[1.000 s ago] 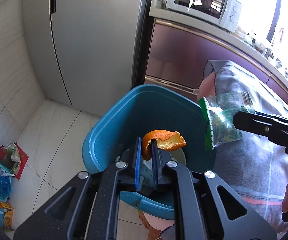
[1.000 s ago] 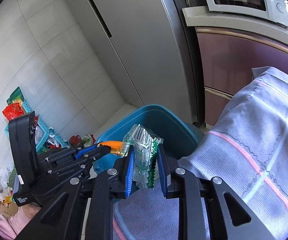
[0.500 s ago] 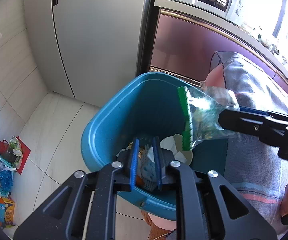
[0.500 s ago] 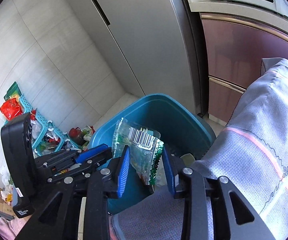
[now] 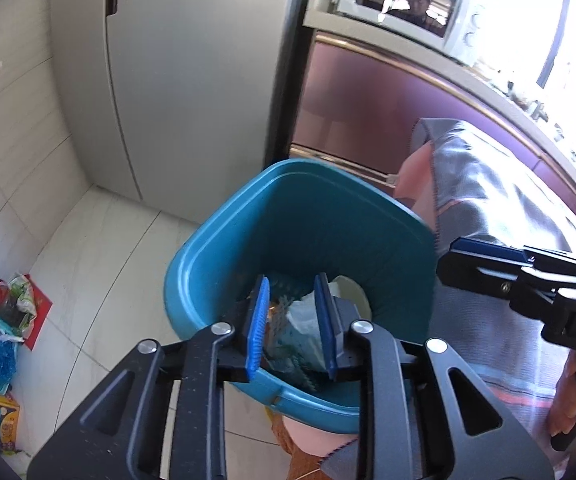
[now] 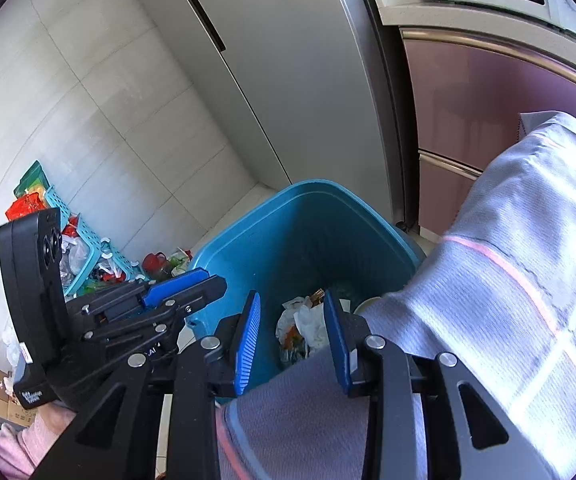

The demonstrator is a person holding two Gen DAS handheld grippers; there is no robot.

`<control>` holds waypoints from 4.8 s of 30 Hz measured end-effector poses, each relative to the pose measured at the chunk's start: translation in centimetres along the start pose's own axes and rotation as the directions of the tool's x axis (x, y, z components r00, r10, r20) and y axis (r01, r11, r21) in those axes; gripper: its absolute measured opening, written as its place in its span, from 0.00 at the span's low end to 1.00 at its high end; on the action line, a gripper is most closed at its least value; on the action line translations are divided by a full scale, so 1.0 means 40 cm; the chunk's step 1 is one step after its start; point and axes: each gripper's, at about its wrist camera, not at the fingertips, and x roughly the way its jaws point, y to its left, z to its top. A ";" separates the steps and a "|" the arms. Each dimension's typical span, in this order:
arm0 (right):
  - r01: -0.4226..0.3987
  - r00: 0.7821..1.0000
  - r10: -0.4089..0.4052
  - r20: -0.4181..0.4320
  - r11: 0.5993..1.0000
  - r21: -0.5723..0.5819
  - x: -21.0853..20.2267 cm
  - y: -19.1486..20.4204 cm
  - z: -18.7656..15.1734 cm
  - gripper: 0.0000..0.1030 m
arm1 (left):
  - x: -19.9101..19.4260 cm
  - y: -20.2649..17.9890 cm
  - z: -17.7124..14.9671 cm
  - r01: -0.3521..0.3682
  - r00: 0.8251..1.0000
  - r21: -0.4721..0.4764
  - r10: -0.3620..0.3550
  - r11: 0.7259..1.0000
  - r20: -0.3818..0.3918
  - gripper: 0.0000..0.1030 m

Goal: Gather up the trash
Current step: 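Swing both grippers back over the table toward the remaining peel and wrapper, then grasp the second orange peel with the left gripper while the right gripper grasps a clear wrapper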

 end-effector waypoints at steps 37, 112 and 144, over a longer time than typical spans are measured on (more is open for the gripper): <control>0.319 0.730 -0.584 0.354 0.750 0.579 -0.813 -0.491 -0.548 0.33 | -0.111 -0.851 -0.100 0.470 0.864 0.549 -0.488 0.692 -0.125 0.43; 0.171 0.797 -0.484 0.362 0.755 0.633 -0.884 -0.646 -0.689 0.19 | -0.031 -1.309 -0.189 0.541 0.808 0.738 -0.493 0.404 -0.322 0.25; 0.087 0.819 -0.366 0.442 0.841 0.535 -0.811 -0.521 -0.595 0.19 | -0.147 -0.974 -0.146 0.518 0.829 0.626 -0.524 0.584 -0.197 0.13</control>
